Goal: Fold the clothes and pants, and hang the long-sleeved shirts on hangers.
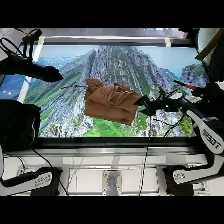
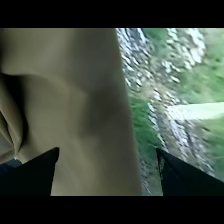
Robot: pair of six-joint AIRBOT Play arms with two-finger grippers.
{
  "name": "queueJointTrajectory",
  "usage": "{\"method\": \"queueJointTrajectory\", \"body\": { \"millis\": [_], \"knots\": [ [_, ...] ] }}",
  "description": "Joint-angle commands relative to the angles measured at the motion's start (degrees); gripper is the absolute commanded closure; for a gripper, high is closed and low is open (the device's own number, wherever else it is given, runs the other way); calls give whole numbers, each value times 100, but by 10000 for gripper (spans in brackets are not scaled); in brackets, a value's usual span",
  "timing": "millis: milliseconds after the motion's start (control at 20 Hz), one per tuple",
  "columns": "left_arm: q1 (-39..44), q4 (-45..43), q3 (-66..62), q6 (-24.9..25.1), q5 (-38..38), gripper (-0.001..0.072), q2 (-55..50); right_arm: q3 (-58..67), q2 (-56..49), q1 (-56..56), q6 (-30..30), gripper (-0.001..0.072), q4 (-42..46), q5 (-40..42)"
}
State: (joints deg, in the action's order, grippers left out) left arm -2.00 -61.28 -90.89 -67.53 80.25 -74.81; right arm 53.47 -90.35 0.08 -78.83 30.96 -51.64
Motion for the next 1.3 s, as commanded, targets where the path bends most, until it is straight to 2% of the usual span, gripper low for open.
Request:
{"method": "queueJointTrajectory", "body": {
  "millis": [0,100,150,200,250,300,500,700,850,1000,1250],
  "knots": [
    [0,0,0,2,0,680,2,238,-398,400,240,22,-538,590],
    [0,0,0,2,0,681,2,446,-479,651,240,25,-540,660],
    [0,-2,0,2,0,681,2,577,-490,772,245,76,-540,619],
    [0,-2,0,2,2,681,2,715,-483,861,243,280,-542,544],
    [0,-2,0,2,2,681,2,911,-472,918,247,554,-538,422],
    [0,-2,0,2,2,681,2,1156,-461,922,254,695,-531,260],
    [0,0,0,2,11,681,4,2380,-256,304,70,699,-503,-601],
    [0,0,0,2,17,681,4,3773,-11,-1158,-850,701,-485,-1659],
    [0,0,0,2,-24,681,4,4682,-4,-2166,-1381,701,0,-2245],
    [0,-2,0,2,-31,681,2,5289,-4,-3145,-1464,701,431,-2507],
    [0,0,0,-160,-116,681,2,6199,-2,-5134,-1456,701,868,-4052]
  ]
}}
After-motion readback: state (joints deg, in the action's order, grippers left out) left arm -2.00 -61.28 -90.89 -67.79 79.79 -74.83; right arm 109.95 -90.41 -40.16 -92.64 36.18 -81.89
